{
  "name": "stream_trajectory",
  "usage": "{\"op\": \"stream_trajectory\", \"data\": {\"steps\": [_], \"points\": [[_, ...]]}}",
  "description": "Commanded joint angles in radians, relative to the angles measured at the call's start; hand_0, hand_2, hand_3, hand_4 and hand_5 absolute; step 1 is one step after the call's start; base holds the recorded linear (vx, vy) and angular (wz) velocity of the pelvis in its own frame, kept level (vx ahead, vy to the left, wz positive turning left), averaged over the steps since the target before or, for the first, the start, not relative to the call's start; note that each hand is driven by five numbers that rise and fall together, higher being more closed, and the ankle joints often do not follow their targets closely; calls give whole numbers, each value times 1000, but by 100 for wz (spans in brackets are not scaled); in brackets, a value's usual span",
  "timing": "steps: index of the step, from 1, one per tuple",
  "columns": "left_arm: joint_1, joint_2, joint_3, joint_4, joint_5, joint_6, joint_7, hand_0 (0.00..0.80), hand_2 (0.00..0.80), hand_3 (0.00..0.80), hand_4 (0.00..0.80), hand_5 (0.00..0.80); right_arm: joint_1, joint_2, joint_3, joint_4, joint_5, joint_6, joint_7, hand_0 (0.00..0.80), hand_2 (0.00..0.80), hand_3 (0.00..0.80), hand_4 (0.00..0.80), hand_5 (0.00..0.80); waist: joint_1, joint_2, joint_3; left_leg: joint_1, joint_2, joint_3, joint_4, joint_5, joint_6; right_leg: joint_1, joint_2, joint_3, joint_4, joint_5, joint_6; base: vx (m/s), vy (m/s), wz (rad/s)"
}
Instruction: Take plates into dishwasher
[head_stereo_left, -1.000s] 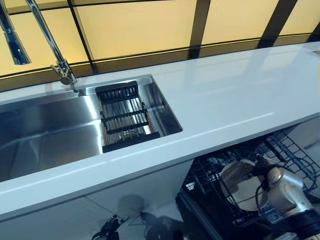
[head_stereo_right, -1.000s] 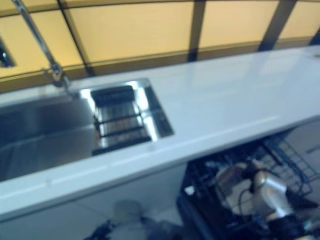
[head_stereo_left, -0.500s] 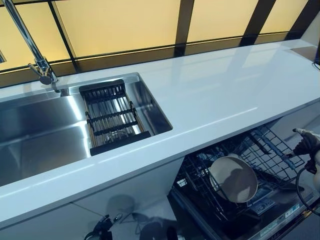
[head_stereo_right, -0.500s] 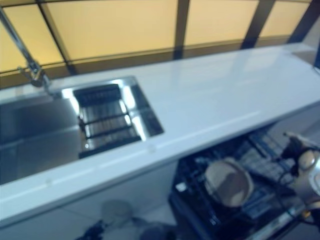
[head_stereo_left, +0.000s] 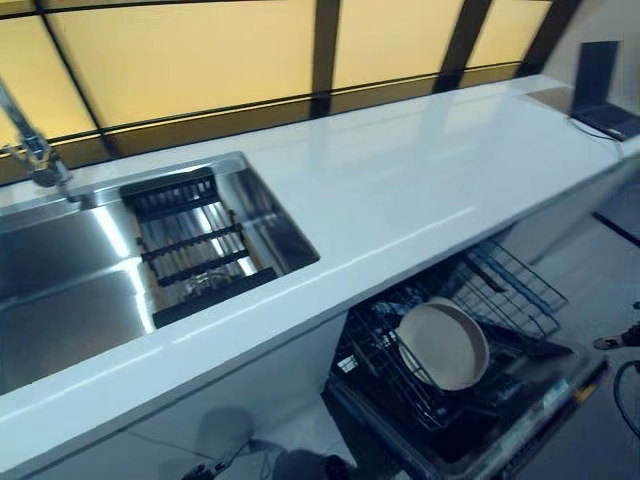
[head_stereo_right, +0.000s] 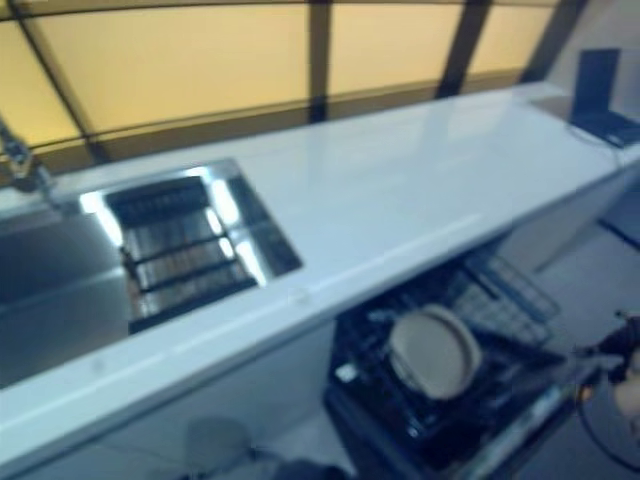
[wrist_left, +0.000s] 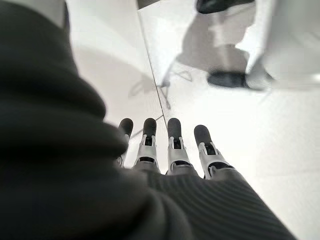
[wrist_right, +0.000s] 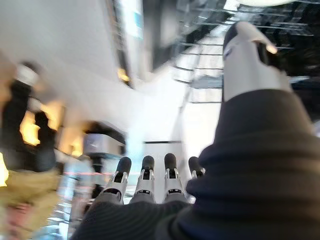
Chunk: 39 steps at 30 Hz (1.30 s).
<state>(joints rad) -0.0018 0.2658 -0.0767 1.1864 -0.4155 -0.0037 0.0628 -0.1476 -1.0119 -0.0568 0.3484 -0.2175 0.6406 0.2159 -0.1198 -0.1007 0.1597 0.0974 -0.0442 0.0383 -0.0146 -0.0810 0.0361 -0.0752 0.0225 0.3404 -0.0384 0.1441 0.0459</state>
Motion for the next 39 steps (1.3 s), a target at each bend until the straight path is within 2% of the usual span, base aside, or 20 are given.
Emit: {"op": "stream_trajectory", "data": {"steps": [1,4,7,9,10,11,13,15,17,22,27,30,31,32,33,34,36,37,38,39], "points": [[-67,55,1,24,-5,3,6,0,0,0,0,0,-30,13,-2,85,70,-7,-85,0,0,0,0,0,-14,-9,84,-71,-16,43,131,-88,68,-24,-12,-91,12,14,59,-255,103,-78],[-60,88,-1,13,-13,10,9,0,0,0,0,0,5,46,-17,175,77,-56,-78,0,0,0,0,0,2,1,98,-48,-8,46,60,-54,67,-60,-10,-154,67,4,62,-186,55,-36],[-59,122,17,8,-23,31,10,0,0,0,0,0,69,96,-24,266,105,-90,-72,0,0,0,0,0,18,27,85,-36,8,0,-22,-2,71,-66,-10,-190,235,-35,42,-131,-41,-36],[-62,135,26,13,-28,36,3,0,0,0,0,0,70,119,-13,329,113,-115,-72,0,0,0,0,0,26,30,75,-45,14,-26,-25,2,78,-62,-21,-211,313,-68,26,-97,-139,1],[-75,147,28,25,-25,37,-11,0,0,0,0,0,60,143,3,425,117,-149,-63,0,0,0,0,0,44,23,62,-90,18,-57,24,-4,89,-37,-30,-218,357,-116,8,-125,-239,-1],[-86,153,22,30,-22,37,-21,0,0,0,0,0,56,156,12,466,142,-161,-66,0,0,0,0,0,50,14,58,-124,12,-71,68,-14,92,-6,-31,-220,334,-144,8,-197,-326,5],[-116,161,14,25,-23,36,-24,0,0,0,0,0,26,193,33,536,163,-170,-98,0,0,0,0,0,89,-12,51,-217,-4,-71,161,-33,93,75,-63,-279,194,-162,16,-235,-283,26],[-166,169,-8,24,-55,29,-21,0,0,0,0,0,-24,218,72,633,220,-207,-121,0,0,0,0,0,109,-25,61,-277,3,-70,188,-33,76,95,-53,-276,110,-167,23,-296,-269,13],[-188,158,-18,-3,-48,32,-13,0,0,0,0,0,-37,237,83,645,254,-192,-139,0,0,0,0,0,118,-24,66,-263,5,-89,139,-8,60,108,-48,-279,73,-168,26,-213,-185,9],[-214,128,-52,-5,-50,5,-7,0,0,0,0,0,-43,253,78,679,294,-210,-153,0,0,0,0,0,110,-4,58,-212,3,-111,38,29,51,90,-48,-298,80,-182,21,-163,-69,28],[-213,134,-56,-6,-40,28,11,0,0,0,0,0,-56,281,87,724,295,-203,-177,0,0,0,0,0,119,15,49,-168,12,-124,-29,60,49,80,-44,-344,152,-236,5,-184,-144,6],[-201,150,-42,37,-63,16,14,0,0,0,0,0,-57,279,87,791,252,-199,-162,0,0,0,0,0,119,19,42,-165,28,-142,-73,103,20,77,-19,-371,178,-271,-33,-248,-264,24],[-183,149,-27,45,-84,8,5,0,0,0,0,0,-52,270,85,810,237,-196,-141,0,0,0,0,0,117,21,44,-193,38,-146,-73,141,-11,78,-2,-382,172,-271,-54,-312,-314,39],[-154,142,-6,34,-101,2,-2,0,0,0,0,0,-50,258,74,832,192,-194,-106,0,0,0,0,0,114,24,51,-237,47,-142,-73,176,-40,84,16,-389,151,-260,-69,-336,-286,45],[-139,134,7,21,-94,4,-11,0,0,0,0,0,-46,250,65,845,183,-194,-96,0,0,0,0,0,110,26,57,-272,49,-129,-73,181,-53,91,28,-391,133,-247,-72,-339,-234,55],[-131,122,17,1,-77,11,-15,0,0,0,0,0,-40,244,50,853,185,-185,-99,0,0,0,0,0,107,28,70,-286,50,-90,-73,172,-58,107,37,-392,112,-234,-70,-302,-167,64],[-146,109,14,-18,-78,11,-10,0,0,0,0,0,-27,240,26,873,241,-177,-115,0,0,0,0,0,100,30,82,-251,52,29,-52,163,-52,117,30,-422,81,-221,-68,-274,-102,90],[-157,105,14,-21,-87,12,-14,0,0,0,0,0,-18,245,12,882,294,-189,-131,0,0,0,0,0,95,19,83,-251,51,81,47,113,-38,119,13,-441,57,-208,-70,-258,-33,89],[-167,97,10,-20,-87,10,-20,0,0,0,0,0,-6,256,-5,887,349,-213,-155,0,0,0,0,0,91,1,84,-254,58,131,228,11,-10,126,-8,-456,27,-192,-71,-222,-6,74],[-170,91,8,-18,-84,6,-22,0,0,0,0,0,4,264,-14,884,373,-226,-162,0,0,0,0,0,86,-5,79,-254,64,150,303,-35,5,124,-16,-465,16,-185,-70,-154,40,58]]}}
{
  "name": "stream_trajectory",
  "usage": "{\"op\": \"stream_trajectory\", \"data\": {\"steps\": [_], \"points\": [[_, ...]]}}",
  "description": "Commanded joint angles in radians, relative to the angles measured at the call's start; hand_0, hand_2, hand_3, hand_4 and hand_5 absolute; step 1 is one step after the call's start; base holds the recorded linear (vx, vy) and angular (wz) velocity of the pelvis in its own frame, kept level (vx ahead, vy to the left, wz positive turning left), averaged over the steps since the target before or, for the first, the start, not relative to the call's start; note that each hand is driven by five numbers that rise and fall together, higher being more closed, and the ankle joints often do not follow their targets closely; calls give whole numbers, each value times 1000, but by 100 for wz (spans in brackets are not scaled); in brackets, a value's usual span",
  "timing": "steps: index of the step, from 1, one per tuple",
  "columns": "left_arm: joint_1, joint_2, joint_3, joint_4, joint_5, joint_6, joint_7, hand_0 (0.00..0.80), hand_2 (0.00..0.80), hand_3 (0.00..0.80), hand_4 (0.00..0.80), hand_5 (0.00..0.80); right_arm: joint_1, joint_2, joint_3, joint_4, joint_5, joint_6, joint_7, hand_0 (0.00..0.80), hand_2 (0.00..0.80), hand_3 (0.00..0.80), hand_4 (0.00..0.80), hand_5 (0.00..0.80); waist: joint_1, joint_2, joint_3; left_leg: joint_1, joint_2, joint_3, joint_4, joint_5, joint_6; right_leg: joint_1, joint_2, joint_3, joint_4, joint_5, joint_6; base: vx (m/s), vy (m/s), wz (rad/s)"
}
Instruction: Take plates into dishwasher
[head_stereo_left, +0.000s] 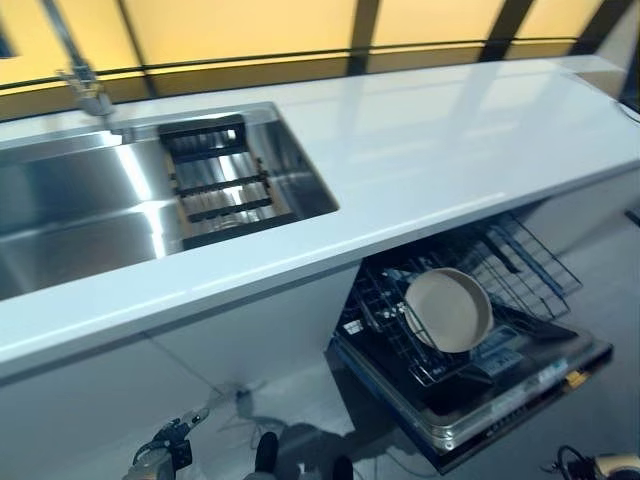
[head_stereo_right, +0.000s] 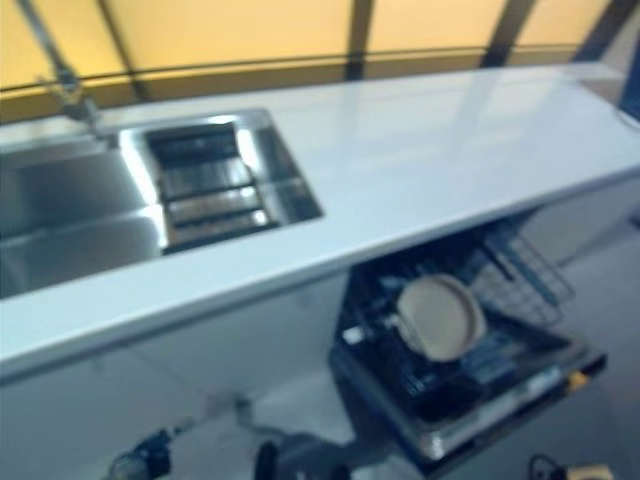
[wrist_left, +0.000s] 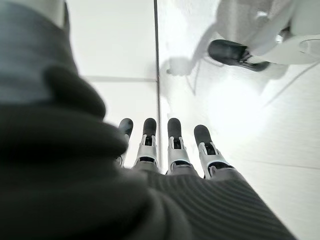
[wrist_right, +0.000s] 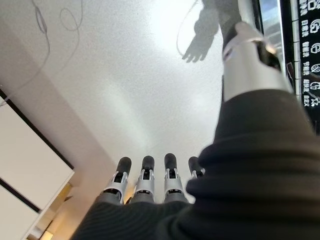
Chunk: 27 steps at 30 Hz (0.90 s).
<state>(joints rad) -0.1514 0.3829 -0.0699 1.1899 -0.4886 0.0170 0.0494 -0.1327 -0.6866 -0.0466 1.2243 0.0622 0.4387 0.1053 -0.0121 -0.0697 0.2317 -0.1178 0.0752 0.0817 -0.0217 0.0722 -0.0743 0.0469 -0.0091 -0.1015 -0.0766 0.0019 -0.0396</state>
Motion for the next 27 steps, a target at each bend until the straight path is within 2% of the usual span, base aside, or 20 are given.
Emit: {"op": "stream_trajectory", "data": {"steps": [1,2,3,4,5,7,8,9,12,15,17,20,22,24,25,26,27], "points": [[-23,-42,3,-24,3,-18,-3,0,0,0,0,0,23,-46,-57,-3,158,-36,-52,0,0,0,0,0,-39,-36,-1,17,-37,141,398,-259,129,6,14,-35,49,-43,25,-113,67,44],[-26,-50,7,-26,15,-14,3,0,0,0,0,0,47,-37,-82,-8,186,-41,-57,0,0,0,0,0,-53,-34,-9,51,-15,170,454,-275,131,-3,17,-42,60,-52,22,-115,95,42],[-29,-54,11,-26,36,-5,6,0,0,0,0,0,77,-29,-111,-13,183,-43,-61,0,0,0,0,0,-69,-25,-20,95,2,176,474,-281,126,-28,25,-51,94,-71,18,-107,75,46],[-30,-56,12,-26,40,-1,9,0,0,0,0,0,87,-26,-119,-16,175,-43,-61,0,0,0,0,0,-75,-21,-24,108,4,175,469,-282,125,-38,26,-55,107,-78,18,-260,192,88],[-45,-48,9,-20,47,13,19,0,0,0,0,0,105,-19,-132,-13,159,-47,-61,0,0,0,0,0,-92,6,-25,182,-27,126,301,-277,117,-121,38,-51,205,-101,32,-258,187,85],[-72,-37,-6,-6,40,24,22,0,0,0,0,0,99,-24,-131,-4,195,-36,-81,0,0,0,0,0,-105,22,-18,222,-51,122,158,-270,119,-169,33,-70,241,-106,47,-367,203,78],[-89,-31,-20,3,44,21,22,0,0,0,0,0,96,-14,-126,-4,218,-10,-111,0,0,0,0,0,-107,30,-5,193,-71,107,115,-278,134,-207,30,-74,260,-103,56,-447,163,77],[-92,-25,-28,7,41,17,19,0,0,0,0,0,89,-3,-127,13,209,0,-121,0,0,0,0,0,-104,33,9,185,-78,92,87,-263,134,-227,25,-68,254,-80,70,-464,108,76],[-72,-13,-13,13,37,11,37,0,0,0,0,0,80,-5,-130,78,178,37,-103,0,0,0,0,0,-79,29,37,173,-93,95,36,-226,133,-227,14,-64,164,14,102,-336,62,43],[-42,11,5,40,29,-3,47,0,0,0,0,0,60,-37,-124,102,171,47,-91,0,0,0,0,0,-56,30,31,163,-110,76,-14,-199,131,-222,17,-73,103,41,105,-250,68,17],[-24,23,17,63,14,-9,43,0,0,0,0,0,46,-54,-118,95,178,64,-89,0,0,0,0,0,-52,33,24,155,-120,73,-21,-190,130,-217,20,-68,83,40,99,-251,108,-3],[-23,20,32,61,13,-9,20,0,0,0,0,0,32,-58,-111,90,172,61,-81,0,0,0,0,0,-46,24,22,139,-128,96,8,-198,134,-189,13,-69,24,65,103,-242,119,-1],[-26,15,22,38,7,-23,18,0,0,0,0,0,23,-61,-100,75,146,66,-85,0,0,0,0,0,-49,20,20,139,-132,106,35,-212,143,-188,9,-51,14,85,113,-219,149,-2],[-39,16,0,3,7,-26,23,0,0,0,0,0,26,-58,-90,69,135,52,-85,0,0,0,0,0,-54,11,34,134,-134,135,81,-236,158,-195,-3,-39,-10,130,140,-245,123,-15],[-38,15,-15,-26,25,-17,34,0,0,0,0,0,36,-53,-94,60,122,50,-84,0,0,0,0,0,-53,7,44,135,-135,144,95,-238,161,-215,-7,-34,-11,128,155,-246,81,-22],[-32,17,-24,-48,30,-7,42,0,0,0,0,0,44,-45,-95,49,107,49,-84,0,0,0,0,0,-51,6,51,139,-134,143,93,-229,158,-226,-8,-25,-11,136,165,-203,48,-16],[-26,21,-24,-61,42,7,41,0,0,0,0,0,58,-33,-93,41,86,44,-77,0,0,0,0,0,-55,11,59,148,-132,130,86,-221,158,-225,-6,1,-11,158,162,-177,32,-12]]}}
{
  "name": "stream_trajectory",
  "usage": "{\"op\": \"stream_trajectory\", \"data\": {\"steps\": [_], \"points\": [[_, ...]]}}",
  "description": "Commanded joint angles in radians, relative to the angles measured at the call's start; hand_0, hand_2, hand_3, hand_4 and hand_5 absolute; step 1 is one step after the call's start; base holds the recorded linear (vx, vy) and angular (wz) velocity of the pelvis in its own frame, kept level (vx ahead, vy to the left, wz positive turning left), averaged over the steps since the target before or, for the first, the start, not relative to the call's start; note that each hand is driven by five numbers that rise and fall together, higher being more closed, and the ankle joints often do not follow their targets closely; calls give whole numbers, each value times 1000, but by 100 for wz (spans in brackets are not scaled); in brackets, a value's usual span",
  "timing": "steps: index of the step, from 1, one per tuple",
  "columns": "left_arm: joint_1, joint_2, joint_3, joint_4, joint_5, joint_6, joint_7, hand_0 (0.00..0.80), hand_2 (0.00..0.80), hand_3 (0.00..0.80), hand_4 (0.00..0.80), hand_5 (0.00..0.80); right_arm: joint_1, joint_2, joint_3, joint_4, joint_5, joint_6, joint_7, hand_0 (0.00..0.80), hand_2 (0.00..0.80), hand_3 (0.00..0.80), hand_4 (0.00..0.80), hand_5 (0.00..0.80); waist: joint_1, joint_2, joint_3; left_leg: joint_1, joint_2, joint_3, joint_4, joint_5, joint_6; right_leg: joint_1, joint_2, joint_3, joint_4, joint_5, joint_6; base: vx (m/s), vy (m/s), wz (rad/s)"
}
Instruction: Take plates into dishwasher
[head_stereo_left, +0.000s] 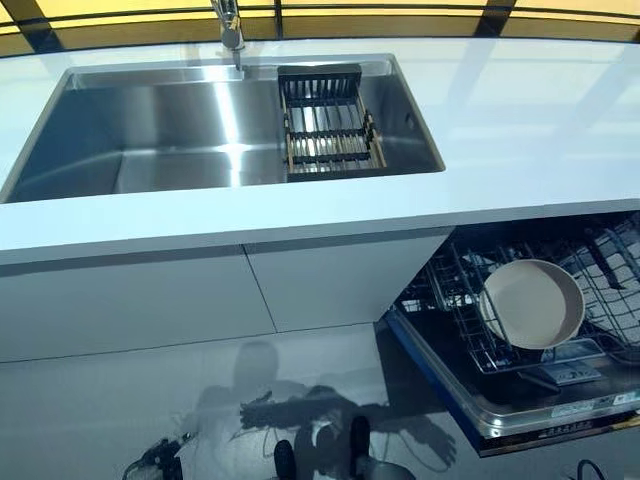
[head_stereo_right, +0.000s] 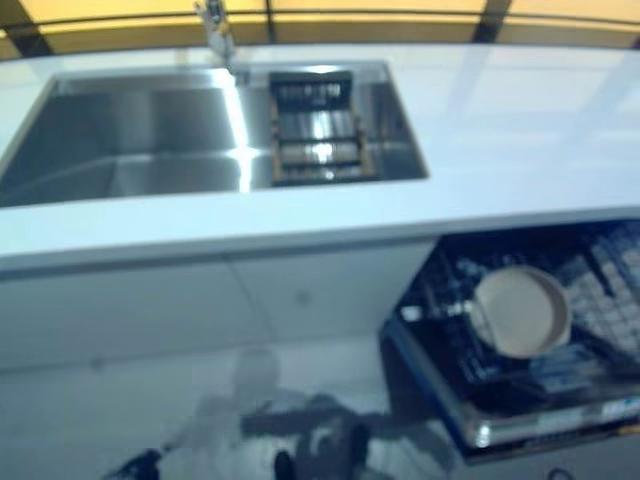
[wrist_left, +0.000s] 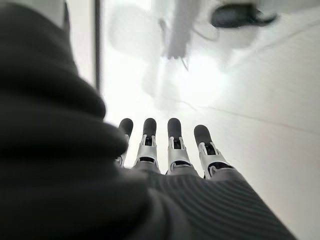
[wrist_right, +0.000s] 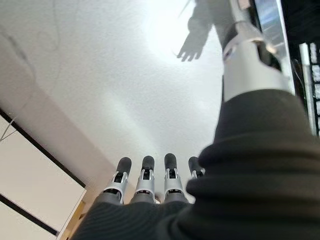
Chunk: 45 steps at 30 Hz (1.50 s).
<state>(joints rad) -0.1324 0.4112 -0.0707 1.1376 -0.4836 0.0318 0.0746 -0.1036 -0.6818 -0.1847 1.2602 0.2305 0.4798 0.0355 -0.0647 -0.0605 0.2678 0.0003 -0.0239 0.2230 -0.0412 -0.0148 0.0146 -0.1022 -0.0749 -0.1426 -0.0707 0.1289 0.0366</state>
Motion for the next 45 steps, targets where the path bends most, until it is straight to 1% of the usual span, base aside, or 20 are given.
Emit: {"op": "stream_trajectory", "data": {"steps": [1,2,5,7,8,10,11,13,16,21,23,26,29,30,32,33,34,36,39,45], "points": [[-41,2,-29,-5,44,1,6,0,0,0,0,0,45,-24,40,3,-89,5,7,0,0,0,0,0,-15,11,29,35,-30,-32,98,-127,76,-92,65,89,45,52,84,-177,17,-10],[-36,16,-30,7,51,3,-13,0,0,0,0,0,56,-9,37,0,-84,7,6,0,0,0,0,0,-20,17,31,35,-27,-45,92,-120,85,-110,58,99,133,42,76,-222,-21,-3],[-13,56,-3,44,29,18,-52,0,0,0,0,0,54,38,58,20,-58,-7,-22,0,0,0,0,0,5,45,18,-1,-1,-83,49,-77,99,-61,0,49,274,-51,25,-224,-86,4],[-10,61,13,50,32,36,-65,0,0,0,0,0,49,60,60,32,-36,-18,-37,0,0,0,0,0,24,53,7,-48,5,-100,68,-83,105,-25,-33,45,271,-74,5,-228,-195,2],[-9,62,25,64,26,42,-69,0,0,0,0,0,34,78,66,35,-15,-16,-53,0,0,0,0,0,46,54,-2,-101,8,-112,128,-103,110,28,-83,34,232,-63,-8,-279,-315,0],[-16,66,33,80,15,45,-73,0,0,0,0,0,1,86,80,36,6,-3,-65,0,0,0,0,0,67,52,-1,-157,24,-111,208,-130,112,45,-128,42,176,-33,-4,-306,-393,-19],[-30,74,43,94,15,39,-71,0,0,0,0,0,-26,90,101,41,30,7,-76,0,0,0,0,0,72,40,14,-192,67,-92,283,-154,99,43,-118,53,147,-63,5,-314,-550,-32],[-49,72,43,87,-2,45,-32,0,0,0,0,0,-37,106,121,42,90,1,-108,0,0,0,0,0,74,26,24,-220,100,-89,322,-153,75,54,-100,39,121,-101,20,-241,-530,-16],[-64,36,23,35,-57,20,-20,0,0,0,0,0,-23,154,118,21,173,-40,-139,0,0,0,0,0,58,26,43,-218,106,-97,255,-91,36,68,-74,39,114,-131,29,-195,-351,-17],[-97,-26,-29,-25,-52,11,-27,0,0,0,0,0,-25,173,101,9,231,-96,-172,0,0,0,0,0,38,47,43,-181,90,-117,89,-4,9,68,-61,22,76,-149,38,-172,-169,-5],[-102,-34,-45,-34,-61,15,-22,0,0,0,0,0,-40,175,104,-8,251,-103,-202,0,0,0,0,0,38,59,43,-166,89,-129,53,15,2,55,-56,14,114,-176,31,-154,-163,-3],[-75,-32,-30,-12,-97,11,-17,0,0,0,0,0,-38,174,105,-16,262,-96,-207,0,0,0,0,0,27,71,42,-143,111,-138,24,41,-15,40,-35,-1,180,-225,-3,-102,-249,2],[-11,-40,-1,-12,-102,5,-36,0,0,0,0,0,-22,167,111,-6,210,-71,-185,0,0,0,0,0,14,86,42,-133,142,-121,-46,131,-63,69,9,-24,150,-227,-39,-71,-248,8],[1,-48,8,-20,-99,7,-30,0,0,0,0,0,-19,167,111,-5,208,-70,-189,0,0,0,0,0,11,85,43,-135,141,-114,-46,138,-64,82,17,-17,133,-220,-43,-65,-171,8],[-1,-59,16,-14,-97,13,-24,0,0,0,0,0,-28,165,111,7,212,-70,-200,0,0,0,0,0,13,74,42,-129,121,-100,35,76,-38,91,6,-2,114,-206,-45,-14,-48,4],[-9,-65,21,-8,-105,9,-25,0,0,0,0,0,-38,160,109,18,226,-72,-199,0,0,0,0,0,17,68,36,-135,98,-100,128,4,-12,86,-8,9,103,-194,-43,-58,67,0],[-16,-74,14,-9,-118,4,-28,0,0,0,0,0,-52,166,109,27,255,-84,-211,0,0,0,0,0,23,81,29,-115,75,-109,118,-23,-1,65,-8,12,109,-187,-31,-81,90,-5],[-21,-83,1,-19,-126,21,-24,0,0,0,0,0,-56,179,98,28,338,-118,-215,0,0,0,0,0,21,101,31,-82,68,-103,31,12,-6,45,0,-2,118,-179,-24,-92,67,-8],[-16,-86,-16,4,-130,78,-48,0,0,0,0,0,-60,206,71,-7,495,-173,-237,0,0,0,0,0,16,122,47,-77,53,-141,-22,44,-4,13,9,13,136,-172,-22,-79,18,-6],[-2,-113,-24,48,-142,39,-78,0,0,0,0,0,-99,207,10,-10,660,-244,-245,0,0,0,0,0,8,171,71,-82,31,-142,-46,43,-1,-25,4,22,132,-167,-22,-71,59,0]]}}
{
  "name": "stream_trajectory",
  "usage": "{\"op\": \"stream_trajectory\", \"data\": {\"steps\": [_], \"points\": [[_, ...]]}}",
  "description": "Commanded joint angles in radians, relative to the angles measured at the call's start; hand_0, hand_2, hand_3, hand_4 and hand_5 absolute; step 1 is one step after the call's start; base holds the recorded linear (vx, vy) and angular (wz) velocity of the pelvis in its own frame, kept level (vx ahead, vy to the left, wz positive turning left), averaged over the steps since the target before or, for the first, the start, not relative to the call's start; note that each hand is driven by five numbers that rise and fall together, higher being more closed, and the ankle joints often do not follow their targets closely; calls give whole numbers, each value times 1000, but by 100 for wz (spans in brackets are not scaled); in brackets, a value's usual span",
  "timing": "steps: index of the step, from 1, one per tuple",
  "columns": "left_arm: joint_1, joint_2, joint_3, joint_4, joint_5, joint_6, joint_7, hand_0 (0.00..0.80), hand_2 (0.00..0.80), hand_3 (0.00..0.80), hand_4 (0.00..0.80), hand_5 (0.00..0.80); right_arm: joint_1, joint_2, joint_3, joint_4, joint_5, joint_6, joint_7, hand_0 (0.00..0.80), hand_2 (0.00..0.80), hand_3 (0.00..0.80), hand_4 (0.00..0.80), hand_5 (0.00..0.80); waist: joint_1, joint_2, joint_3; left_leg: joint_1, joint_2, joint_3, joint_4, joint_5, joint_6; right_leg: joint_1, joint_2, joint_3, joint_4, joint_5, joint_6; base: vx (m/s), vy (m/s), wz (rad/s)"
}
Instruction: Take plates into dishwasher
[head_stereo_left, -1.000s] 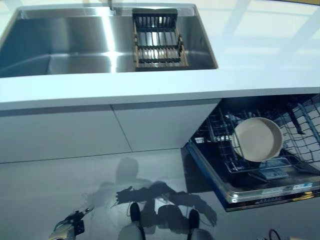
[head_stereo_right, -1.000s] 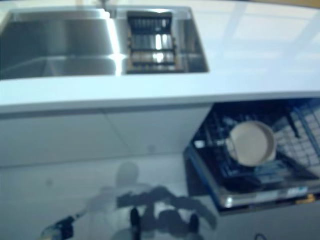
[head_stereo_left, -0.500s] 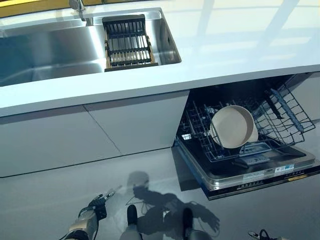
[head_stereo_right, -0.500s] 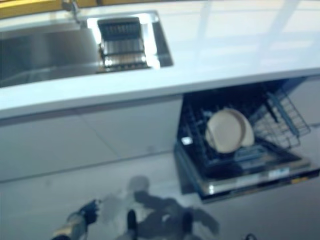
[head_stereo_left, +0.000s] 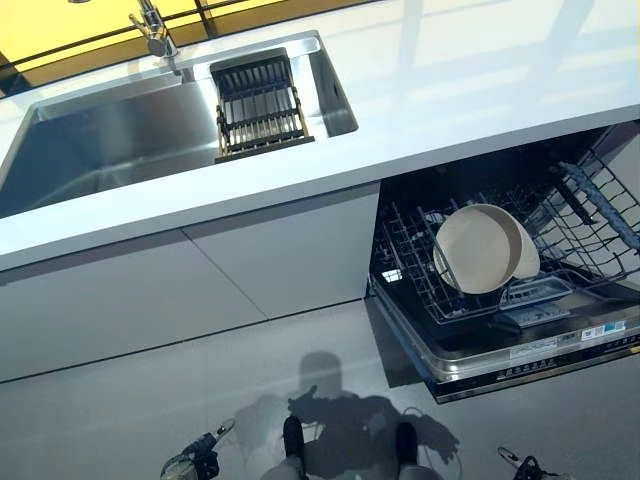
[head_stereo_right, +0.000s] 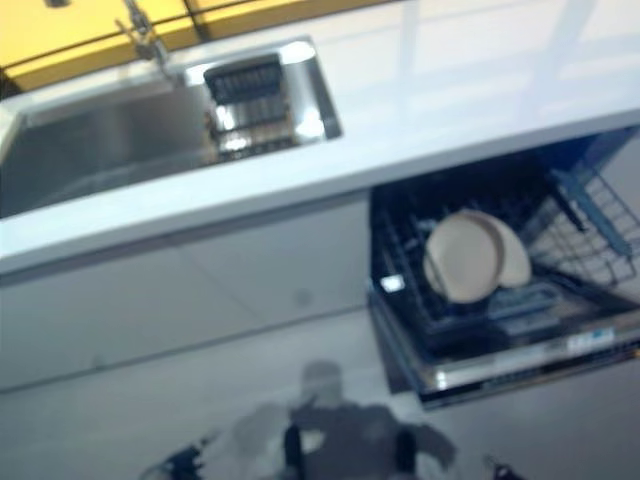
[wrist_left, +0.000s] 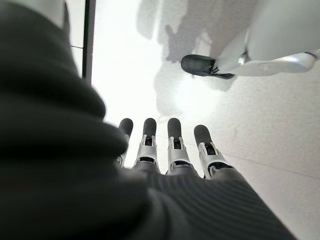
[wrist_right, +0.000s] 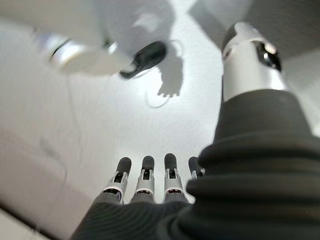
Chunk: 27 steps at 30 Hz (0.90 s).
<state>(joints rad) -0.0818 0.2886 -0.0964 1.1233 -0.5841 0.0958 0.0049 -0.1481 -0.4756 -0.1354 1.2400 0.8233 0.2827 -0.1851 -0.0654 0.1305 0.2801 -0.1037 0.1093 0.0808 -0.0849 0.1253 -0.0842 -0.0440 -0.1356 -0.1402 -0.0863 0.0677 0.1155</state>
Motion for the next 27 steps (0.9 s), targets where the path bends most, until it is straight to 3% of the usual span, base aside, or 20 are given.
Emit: {"op": "stream_trajectory", "data": {"steps": [1,9,14,17,20,23,27], "points": [[-52,6,0,62,-45,-26,-6,0,0,0,0,0,-61,-6,-46,12,79,-50,-17,0,0,0,0,0,8,-14,62,20,-104,1,-2,-97,97,-87,64,21,149,-107,-102,-52,32,0],[-46,-13,-12,57,-67,-49,-24,0,0,0,0,0,-128,-58,-106,-12,344,-85,-24,0,0,0,0,0,7,30,85,-2,-113,16,9,-95,92,-115,56,16,157,-118,-115,-17,9,-1],[-58,-41,-44,59,-103,-71,-32,0,0,0,0,0,-196,-76,-158,-54,626,-164,-40,0,0,0,0,0,4,73,101,-21,-128,11,32,-97,89,-134,46,11,186,-136,-124,-2,16,0],[-61,-50,-53,61,-123,-82,-38,0,0,0,0,0,-237,-79,-162,-81,701,-201,-30,0,0,0,0,0,2,91,109,-37,-135,17,44,-98,87,-158,42,10,209,-145,-128,-42,53,0],[-56,-61,-63,69,-150,-94,-44,0,0,0,0,0,-288,-81,-183,-121,882,-247,50,0,0,0,0,0,-1,120,119,-61,-149,16,77,-103,84,-196,36,12,267,-172,-140,-55,61,1],[-40,-74,-66,67,-156,-103,-55,0,0,0,0,0,-307,-81,-206,-148,1016,-248,146,0,0,0,0,0,0,143,120,-68,-161,15,97,-107,83,-207,26,10,296,-187,-145,-43,66,6],[-15,-90,-80,65,-148,-117,-81,0,0,0,0,0,-358,-88,-205,-184,997,-220,307,0,0,0,0,0,12,170,107,-55,-176,8,98,-109,82,-193,11,-1,293,-190,-142,-26,64,7]]}}
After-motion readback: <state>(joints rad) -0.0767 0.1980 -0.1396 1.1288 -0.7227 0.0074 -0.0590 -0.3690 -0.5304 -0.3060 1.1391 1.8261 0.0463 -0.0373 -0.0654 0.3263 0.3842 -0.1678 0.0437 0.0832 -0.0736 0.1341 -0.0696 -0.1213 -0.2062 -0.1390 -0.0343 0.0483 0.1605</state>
